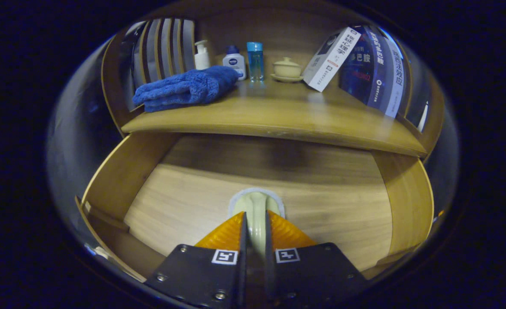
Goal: Pull open the drawer, take out the items inside it, and place them on the countertop above the cabinet.
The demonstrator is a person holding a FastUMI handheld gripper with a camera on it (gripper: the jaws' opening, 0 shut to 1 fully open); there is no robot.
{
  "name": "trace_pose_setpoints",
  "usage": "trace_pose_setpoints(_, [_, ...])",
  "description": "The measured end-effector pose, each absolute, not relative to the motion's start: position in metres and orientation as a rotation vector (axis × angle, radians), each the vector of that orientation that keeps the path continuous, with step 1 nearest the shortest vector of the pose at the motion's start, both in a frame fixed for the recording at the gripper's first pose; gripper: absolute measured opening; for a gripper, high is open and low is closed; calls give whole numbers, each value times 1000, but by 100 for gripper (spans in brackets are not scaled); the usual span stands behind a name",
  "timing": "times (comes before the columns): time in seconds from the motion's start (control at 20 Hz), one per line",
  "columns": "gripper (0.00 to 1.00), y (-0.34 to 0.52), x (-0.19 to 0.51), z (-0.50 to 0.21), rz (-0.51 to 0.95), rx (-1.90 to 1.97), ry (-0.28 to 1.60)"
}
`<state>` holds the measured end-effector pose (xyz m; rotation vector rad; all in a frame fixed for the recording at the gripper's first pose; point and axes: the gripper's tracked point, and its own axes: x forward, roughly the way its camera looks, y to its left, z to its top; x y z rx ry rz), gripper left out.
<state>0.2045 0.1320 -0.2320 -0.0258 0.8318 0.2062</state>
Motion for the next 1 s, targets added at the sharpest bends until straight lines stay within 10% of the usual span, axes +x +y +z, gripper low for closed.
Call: trace_pose_setpoints(1.0, [6, 143, 252, -59, 232, 48, 447])
